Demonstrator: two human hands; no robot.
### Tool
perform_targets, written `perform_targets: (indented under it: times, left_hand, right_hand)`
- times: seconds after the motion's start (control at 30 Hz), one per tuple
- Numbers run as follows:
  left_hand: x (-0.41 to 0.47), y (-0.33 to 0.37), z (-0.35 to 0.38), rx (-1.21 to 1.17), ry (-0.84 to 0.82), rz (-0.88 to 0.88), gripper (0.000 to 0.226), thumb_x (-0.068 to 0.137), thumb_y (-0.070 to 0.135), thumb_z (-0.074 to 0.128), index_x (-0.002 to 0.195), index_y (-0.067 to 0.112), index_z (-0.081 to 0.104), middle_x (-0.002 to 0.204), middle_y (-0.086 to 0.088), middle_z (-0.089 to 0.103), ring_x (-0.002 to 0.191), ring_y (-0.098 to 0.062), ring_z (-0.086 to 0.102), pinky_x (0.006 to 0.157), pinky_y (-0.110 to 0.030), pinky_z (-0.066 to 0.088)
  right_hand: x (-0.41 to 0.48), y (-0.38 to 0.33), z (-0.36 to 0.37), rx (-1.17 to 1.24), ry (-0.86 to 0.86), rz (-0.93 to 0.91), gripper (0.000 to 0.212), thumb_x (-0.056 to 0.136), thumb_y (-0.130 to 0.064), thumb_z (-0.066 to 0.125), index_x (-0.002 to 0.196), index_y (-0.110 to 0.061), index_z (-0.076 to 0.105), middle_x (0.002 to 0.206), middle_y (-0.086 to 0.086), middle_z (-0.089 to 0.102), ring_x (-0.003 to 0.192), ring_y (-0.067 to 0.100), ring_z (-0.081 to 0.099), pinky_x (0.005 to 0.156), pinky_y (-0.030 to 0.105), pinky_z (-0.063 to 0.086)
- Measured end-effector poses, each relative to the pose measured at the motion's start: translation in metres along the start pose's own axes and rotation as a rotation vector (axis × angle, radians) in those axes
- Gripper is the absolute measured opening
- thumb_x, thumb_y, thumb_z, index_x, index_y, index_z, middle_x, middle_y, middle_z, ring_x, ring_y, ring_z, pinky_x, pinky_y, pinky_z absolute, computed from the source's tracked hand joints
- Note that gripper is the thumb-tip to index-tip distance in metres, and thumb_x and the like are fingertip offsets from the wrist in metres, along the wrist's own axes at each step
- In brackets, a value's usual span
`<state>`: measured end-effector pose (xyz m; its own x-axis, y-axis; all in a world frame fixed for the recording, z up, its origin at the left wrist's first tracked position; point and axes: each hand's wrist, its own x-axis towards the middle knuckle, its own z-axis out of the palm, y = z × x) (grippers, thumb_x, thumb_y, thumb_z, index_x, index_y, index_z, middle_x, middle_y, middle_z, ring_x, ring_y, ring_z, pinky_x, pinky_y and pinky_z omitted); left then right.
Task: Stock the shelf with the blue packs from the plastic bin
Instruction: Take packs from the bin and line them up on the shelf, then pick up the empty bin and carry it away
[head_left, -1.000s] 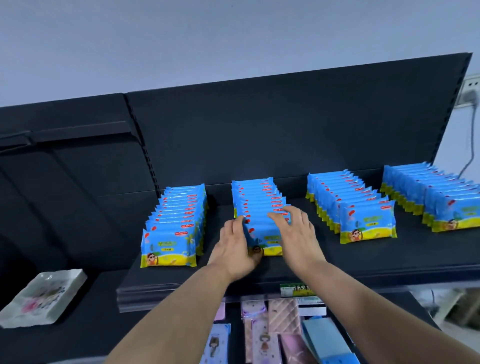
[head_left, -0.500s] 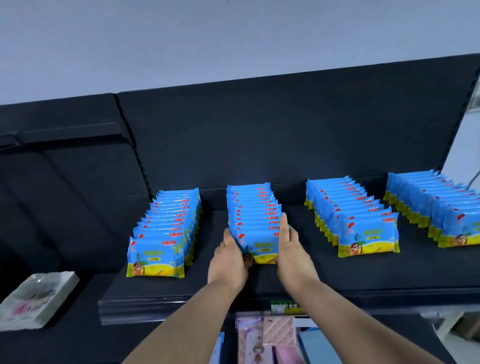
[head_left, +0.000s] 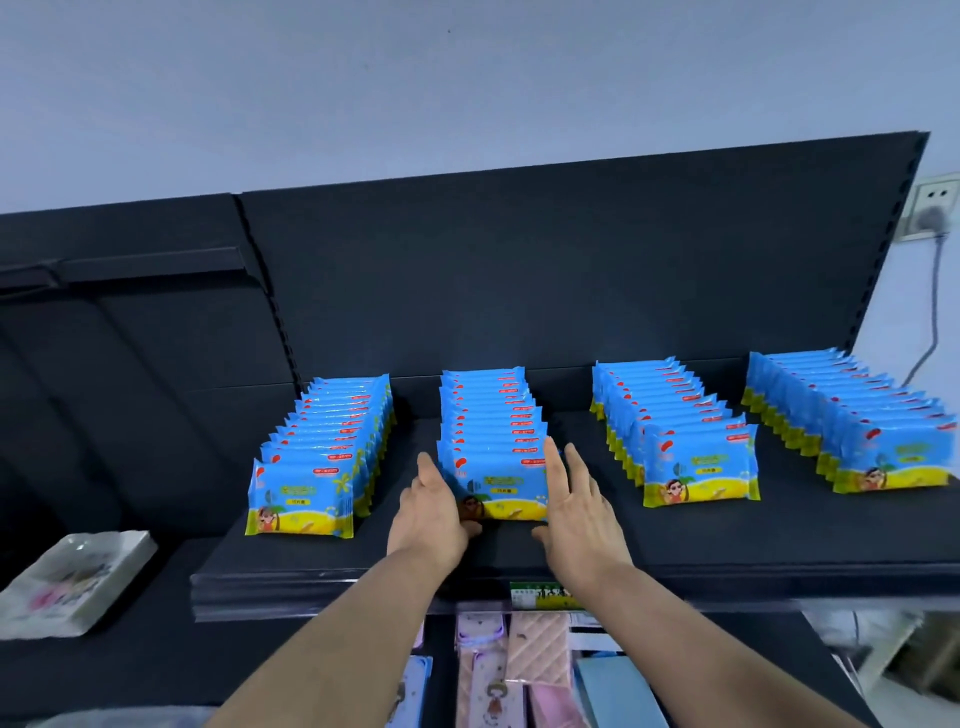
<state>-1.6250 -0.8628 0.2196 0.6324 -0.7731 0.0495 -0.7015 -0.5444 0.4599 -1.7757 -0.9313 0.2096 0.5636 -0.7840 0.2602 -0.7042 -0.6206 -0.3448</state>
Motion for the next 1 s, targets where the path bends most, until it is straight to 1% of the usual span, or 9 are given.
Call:
perform_targets:
  times: [0.13,0.23,0.33,0.4,0.47,0.53,0.67,0.8,1.0]
  left_hand:
    - [-0.013,0.002,-0.004,0.037,-0.013,-0.025,0.111,0.082,0.031,0.074,0.151,0.005,-0.009,0.148,-0.012,0.033,0.137,-0.028,0.032,0.105,-0.037,0.038]
    - [-0.024,0.002,-0.006,0.06,-0.011,-0.041,0.101,0.085,0.03,0.07,0.152,0.007,-0.003,0.148,-0.012,0.033,0.136,-0.029,0.032,0.103,-0.039,0.039]
    - [-0.032,-0.002,-0.006,0.121,0.02,-0.032,0.068,0.092,0.026,0.06,0.146,0.009,0.022,0.142,-0.01,0.039,0.131,-0.029,0.036,0.099,-0.041,0.042]
    - [-0.037,-0.006,-0.005,0.181,0.031,-0.008,0.04,0.096,0.022,0.052,0.133,0.013,0.042,0.135,-0.008,0.045,0.125,-0.028,0.039,0.095,-0.041,0.043]
    - [-0.044,-0.012,-0.004,0.253,0.045,0.022,0.028,0.096,0.016,0.047,0.123,0.016,0.053,0.128,-0.005,0.05,0.12,-0.026,0.041,0.089,-0.039,0.043]
    - [-0.051,-0.017,-0.004,0.285,0.075,0.051,0.029,0.093,0.01,0.047,0.12,0.018,0.057,0.124,-0.003,0.053,0.118,-0.025,0.042,0.086,-0.039,0.042]
    - [-0.065,-0.033,-0.014,0.282,0.128,0.081,0.034,0.092,0.007,0.046,0.123,0.019,0.055,0.125,-0.003,0.052,0.121,-0.025,0.041,0.091,-0.041,0.04]
    - [-0.083,-0.067,-0.031,0.276,0.16,0.09,0.035,0.089,0.005,0.046,0.118,0.02,0.057,0.121,-0.002,0.055,0.118,-0.024,0.042,0.086,-0.039,0.041]
    - [-0.137,-0.162,-0.064,0.31,0.119,-0.022,0.035,0.089,0.008,0.048,0.121,0.019,0.055,0.123,-0.002,0.055,0.119,-0.025,0.043,0.089,-0.04,0.046]
  right_hand:
    - [-0.011,0.005,-0.004,-0.046,0.004,-0.011,0.096,0.091,-0.023,0.06,0.149,-0.02,-0.016,0.158,0.009,-0.005,0.144,0.026,0.01,0.114,0.036,0.02]
    - [-0.018,0.004,-0.005,-0.07,0.025,-0.036,0.083,0.092,-0.024,0.058,0.15,-0.016,0.0,0.155,0.01,0.008,0.141,0.026,0.017,0.112,0.038,0.026]
    - [-0.023,0.003,-0.003,-0.104,0.14,-0.104,0.054,0.089,-0.018,0.059,0.137,-0.017,0.035,0.135,0.005,0.038,0.121,0.024,0.039,0.095,0.036,0.038]
    - [-0.027,0.001,-0.003,-0.117,0.127,-0.161,0.04,0.089,-0.013,0.055,0.126,-0.022,0.045,0.123,0.0,0.045,0.11,0.02,0.042,0.087,0.033,0.036]
    - [-0.029,-0.001,-0.001,-0.125,0.076,-0.21,0.037,0.09,-0.009,0.051,0.122,-0.027,0.048,0.12,-0.004,0.048,0.11,0.019,0.041,0.085,0.032,0.034]
    - [-0.031,-0.006,0.0,-0.126,0.058,-0.244,0.037,0.091,-0.008,0.048,0.122,-0.029,0.05,0.119,-0.006,0.049,0.112,0.017,0.041,0.086,0.031,0.033]
    - [-0.038,-0.026,0.007,-0.108,0.086,-0.307,0.038,0.088,-0.007,0.052,0.12,-0.028,0.053,0.118,-0.005,0.051,0.113,0.019,0.042,0.088,0.033,0.034]
    - [-0.053,-0.064,0.023,-0.078,0.093,-0.393,0.042,0.082,-0.001,0.056,0.117,-0.026,0.057,0.116,-0.003,0.052,0.11,0.021,0.043,0.083,0.033,0.035]
    - [-0.097,-0.149,0.069,-0.052,-0.071,-0.484,0.047,0.084,-0.005,0.053,0.124,-0.029,0.051,0.125,-0.007,0.046,0.118,0.019,0.039,0.087,0.032,0.033]
